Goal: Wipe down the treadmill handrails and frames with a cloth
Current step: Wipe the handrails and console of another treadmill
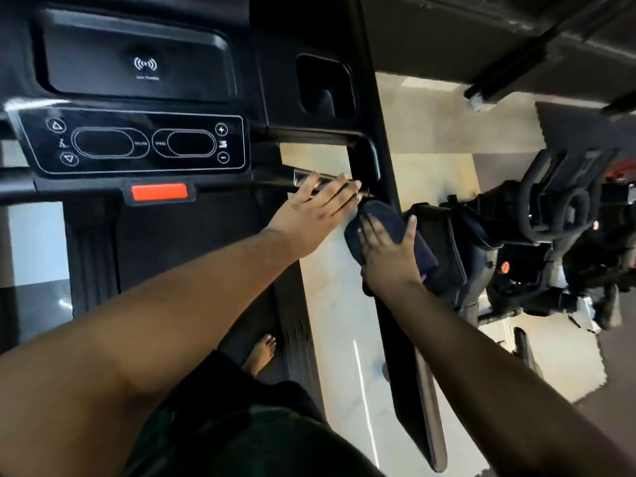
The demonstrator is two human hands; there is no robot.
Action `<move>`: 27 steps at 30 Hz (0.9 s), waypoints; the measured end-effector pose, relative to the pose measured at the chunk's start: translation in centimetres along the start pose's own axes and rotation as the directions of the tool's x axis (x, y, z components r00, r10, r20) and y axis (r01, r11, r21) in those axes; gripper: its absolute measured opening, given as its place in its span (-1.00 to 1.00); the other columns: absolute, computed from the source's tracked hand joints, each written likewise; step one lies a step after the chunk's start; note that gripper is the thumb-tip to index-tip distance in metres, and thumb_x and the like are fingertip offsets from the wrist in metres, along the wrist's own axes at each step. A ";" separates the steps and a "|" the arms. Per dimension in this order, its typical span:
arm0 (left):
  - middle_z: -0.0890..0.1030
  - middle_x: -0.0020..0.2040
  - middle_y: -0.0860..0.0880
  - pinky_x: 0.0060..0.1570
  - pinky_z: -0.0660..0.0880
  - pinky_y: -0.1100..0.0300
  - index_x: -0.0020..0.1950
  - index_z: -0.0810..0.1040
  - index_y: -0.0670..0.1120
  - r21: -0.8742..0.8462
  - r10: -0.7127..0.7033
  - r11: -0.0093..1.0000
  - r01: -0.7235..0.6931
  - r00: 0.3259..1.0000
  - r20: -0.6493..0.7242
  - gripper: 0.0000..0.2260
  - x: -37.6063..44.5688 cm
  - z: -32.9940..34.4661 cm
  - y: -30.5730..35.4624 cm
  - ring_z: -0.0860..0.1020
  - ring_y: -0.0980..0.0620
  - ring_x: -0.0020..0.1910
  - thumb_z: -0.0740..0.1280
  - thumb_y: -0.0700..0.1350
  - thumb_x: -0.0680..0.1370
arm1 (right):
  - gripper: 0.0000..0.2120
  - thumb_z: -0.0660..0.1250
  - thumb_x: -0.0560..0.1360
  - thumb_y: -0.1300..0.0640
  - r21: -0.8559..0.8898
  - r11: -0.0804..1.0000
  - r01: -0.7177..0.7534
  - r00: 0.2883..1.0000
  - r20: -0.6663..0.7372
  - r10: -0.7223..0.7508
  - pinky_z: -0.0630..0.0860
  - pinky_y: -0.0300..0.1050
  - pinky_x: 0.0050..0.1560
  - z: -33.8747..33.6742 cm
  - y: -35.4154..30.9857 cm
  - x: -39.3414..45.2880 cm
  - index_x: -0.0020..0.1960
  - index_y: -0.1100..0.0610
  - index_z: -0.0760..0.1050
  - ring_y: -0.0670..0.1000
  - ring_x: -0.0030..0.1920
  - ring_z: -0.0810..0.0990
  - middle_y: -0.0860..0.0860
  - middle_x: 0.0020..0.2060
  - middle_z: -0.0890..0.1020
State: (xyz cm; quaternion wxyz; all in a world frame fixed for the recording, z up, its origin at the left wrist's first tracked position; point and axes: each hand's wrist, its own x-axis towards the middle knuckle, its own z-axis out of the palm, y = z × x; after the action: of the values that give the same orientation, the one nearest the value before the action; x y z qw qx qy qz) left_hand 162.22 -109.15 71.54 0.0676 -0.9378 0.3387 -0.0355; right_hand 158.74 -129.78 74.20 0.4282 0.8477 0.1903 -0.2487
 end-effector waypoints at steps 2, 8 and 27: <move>-0.11 0.69 -0.16 0.54 -0.01 -0.31 0.68 -0.15 -0.15 -0.009 -0.002 1.000 0.002 1.000 -0.021 -0.34 0.1 0.1 0.0 -0.06 -0.19 0.67 0.03 -0.10 0.61 | -0.26 0.12 0.65 -0.08 0.073 0.997 -0.036 0.999 0.022 0.035 -0.13 0.66 0.37 0.3 -0.2 0.0 0.68 0.13 -0.14 0.06 0.62 -0.38 0.10 0.66 -0.25; -0.13 0.69 -0.17 0.54 -0.07 -0.33 0.68 -0.17 -0.15 -0.042 -0.037 0.998 0.036 0.999 -0.029 -0.31 0.2 0.0 -0.1 -0.09 -0.21 0.67 0.11 -0.05 0.64 | -0.29 0.14 0.63 -0.10 0.186 0.979 0.085 0.986 0.124 -0.109 -0.02 0.53 0.44 4.5 -1.7 -9.5 0.68 0.09 0.00 0.03 0.65 -0.23 0.08 0.68 -0.13; -0.24 0.68 -0.15 0.46 -0.27 -0.50 0.67 -0.25 -0.10 -0.080 -0.066 0.994 0.080 0.984 0.168 -0.22 1.2 -1.7 6.6 -0.23 -0.14 0.66 0.22 0.02 0.66 | -0.10 0.37 0.54 -0.07 0.768 0.640 -0.018 0.952 -0.182 0.246 0.47 0.42 0.30 5.1 -0.2 -5.0 0.64 -0.26 -0.17 0.17 0.66 -0.22 -0.10 0.64 -0.32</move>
State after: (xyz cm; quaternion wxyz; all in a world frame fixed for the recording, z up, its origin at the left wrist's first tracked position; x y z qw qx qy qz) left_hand 158.75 -115.16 72.23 0.0536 -0.9514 0.2985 0.0543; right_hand 153.31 -134.37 74.36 0.0215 0.9857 0.0623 -0.1552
